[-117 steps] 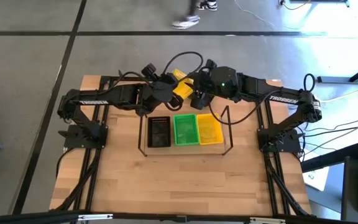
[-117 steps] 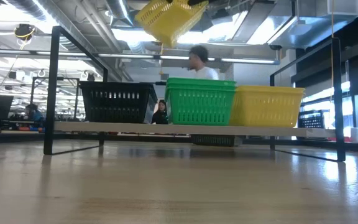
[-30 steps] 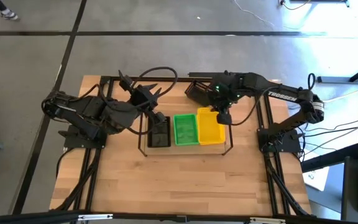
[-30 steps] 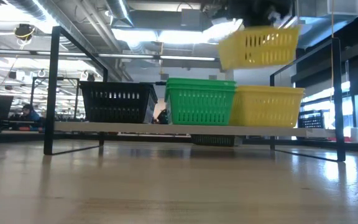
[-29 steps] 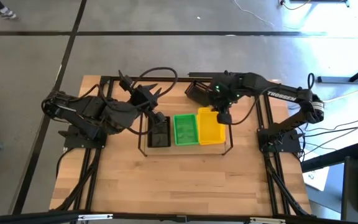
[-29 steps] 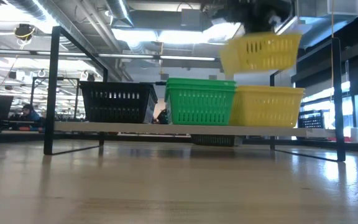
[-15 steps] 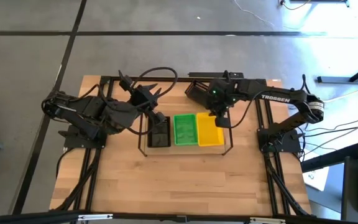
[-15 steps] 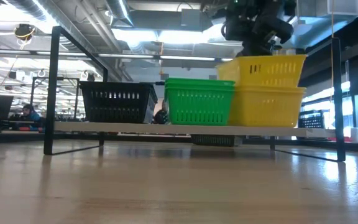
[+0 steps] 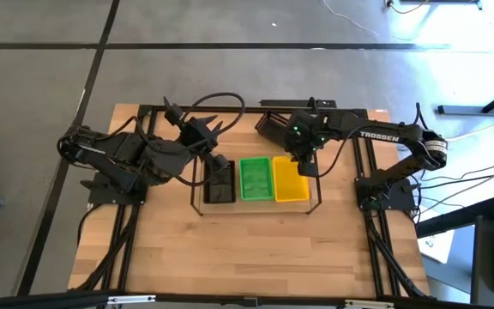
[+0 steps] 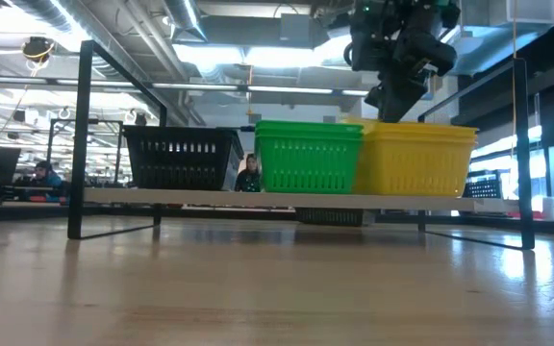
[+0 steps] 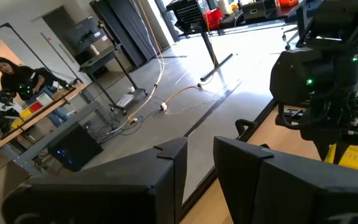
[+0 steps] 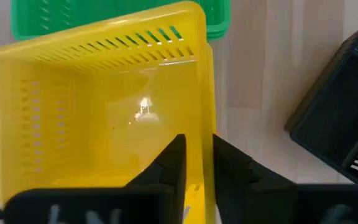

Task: Stack baskets on shelf by color
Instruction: Stack the yellow bin on top of the yellow bin on the shelf, then stack the black bin on top of black bin on the shelf

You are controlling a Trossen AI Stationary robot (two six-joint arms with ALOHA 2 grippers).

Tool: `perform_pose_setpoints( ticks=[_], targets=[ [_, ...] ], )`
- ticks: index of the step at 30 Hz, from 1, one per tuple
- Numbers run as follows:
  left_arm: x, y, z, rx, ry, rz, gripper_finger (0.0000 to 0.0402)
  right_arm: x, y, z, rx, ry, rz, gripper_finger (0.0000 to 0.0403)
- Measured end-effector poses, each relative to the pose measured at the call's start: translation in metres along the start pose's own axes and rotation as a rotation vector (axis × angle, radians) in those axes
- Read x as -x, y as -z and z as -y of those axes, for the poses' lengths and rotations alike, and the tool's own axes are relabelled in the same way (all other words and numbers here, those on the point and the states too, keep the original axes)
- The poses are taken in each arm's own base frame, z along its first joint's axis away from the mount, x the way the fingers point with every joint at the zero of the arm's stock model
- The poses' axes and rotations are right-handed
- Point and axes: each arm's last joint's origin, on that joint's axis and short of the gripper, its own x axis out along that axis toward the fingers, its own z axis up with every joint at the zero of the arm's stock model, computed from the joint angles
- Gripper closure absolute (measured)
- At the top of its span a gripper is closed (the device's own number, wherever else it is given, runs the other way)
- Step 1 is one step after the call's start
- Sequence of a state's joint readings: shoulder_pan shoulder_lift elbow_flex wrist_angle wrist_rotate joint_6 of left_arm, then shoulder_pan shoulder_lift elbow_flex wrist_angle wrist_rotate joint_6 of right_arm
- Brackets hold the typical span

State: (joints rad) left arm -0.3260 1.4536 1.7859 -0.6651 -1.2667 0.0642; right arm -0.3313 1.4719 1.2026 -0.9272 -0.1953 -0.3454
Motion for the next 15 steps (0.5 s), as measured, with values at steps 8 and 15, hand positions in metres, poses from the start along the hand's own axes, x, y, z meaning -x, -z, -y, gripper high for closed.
perform_pose_setpoints(
  ticks=[8,15],
  targets=[
    [0.000,0.000,0.000,0.000,0.000,0.000,0.0328,0.016,-0.012,0.001,-0.014,0.022,0.052,0.0294],
    [-0.005,0.000,-0.002,0.041,-0.019,-0.007,0.0328,0.048,-0.029,0.000,0.021,0.046,0.120,0.0290]
  ],
)
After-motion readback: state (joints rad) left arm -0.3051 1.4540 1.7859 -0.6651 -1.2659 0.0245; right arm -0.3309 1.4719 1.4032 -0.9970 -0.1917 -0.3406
